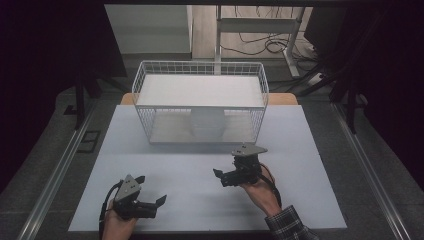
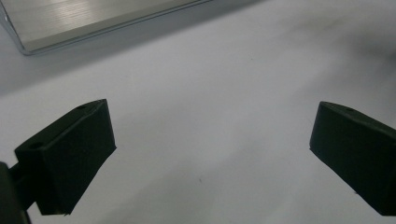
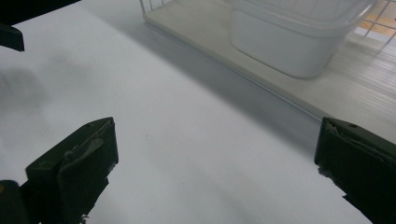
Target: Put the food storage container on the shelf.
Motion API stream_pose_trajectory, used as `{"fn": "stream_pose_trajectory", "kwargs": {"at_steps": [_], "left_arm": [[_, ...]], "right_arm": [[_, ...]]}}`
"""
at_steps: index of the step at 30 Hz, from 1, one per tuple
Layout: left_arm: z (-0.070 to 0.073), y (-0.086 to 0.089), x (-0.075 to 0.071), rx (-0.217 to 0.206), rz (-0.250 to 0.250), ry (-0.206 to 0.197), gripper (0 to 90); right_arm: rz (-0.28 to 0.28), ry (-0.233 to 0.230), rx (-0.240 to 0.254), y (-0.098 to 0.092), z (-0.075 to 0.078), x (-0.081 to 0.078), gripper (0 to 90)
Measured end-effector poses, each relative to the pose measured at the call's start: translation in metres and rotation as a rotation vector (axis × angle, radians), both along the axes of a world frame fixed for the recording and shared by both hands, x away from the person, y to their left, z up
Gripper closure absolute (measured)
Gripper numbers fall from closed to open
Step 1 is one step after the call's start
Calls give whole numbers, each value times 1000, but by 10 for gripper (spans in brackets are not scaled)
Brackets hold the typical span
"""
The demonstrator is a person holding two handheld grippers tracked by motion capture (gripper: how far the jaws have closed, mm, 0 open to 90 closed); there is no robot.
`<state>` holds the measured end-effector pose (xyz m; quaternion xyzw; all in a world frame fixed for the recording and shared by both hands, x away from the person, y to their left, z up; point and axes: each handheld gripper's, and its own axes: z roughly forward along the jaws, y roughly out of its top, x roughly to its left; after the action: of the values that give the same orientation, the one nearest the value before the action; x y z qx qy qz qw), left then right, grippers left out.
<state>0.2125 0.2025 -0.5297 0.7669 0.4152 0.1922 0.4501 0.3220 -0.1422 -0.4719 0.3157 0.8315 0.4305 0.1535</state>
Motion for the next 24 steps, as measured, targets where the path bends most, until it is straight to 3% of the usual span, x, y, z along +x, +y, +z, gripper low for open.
{"fn": "stream_pose_trajectory", "kwargs": {"at_steps": [6, 15, 24], "left_arm": [[0, -1, -1, 7, -4, 6, 0], [0, -1, -1, 35, 0, 17, 0], [3, 4, -3, 52, 7, 18, 0]], "right_arm": [[-10, -11, -4, -9, -4, -10, 0], [-24, 10, 6, -23, -6, -20, 0], [-44, 12, -20, -36, -10, -31, 0]]}}
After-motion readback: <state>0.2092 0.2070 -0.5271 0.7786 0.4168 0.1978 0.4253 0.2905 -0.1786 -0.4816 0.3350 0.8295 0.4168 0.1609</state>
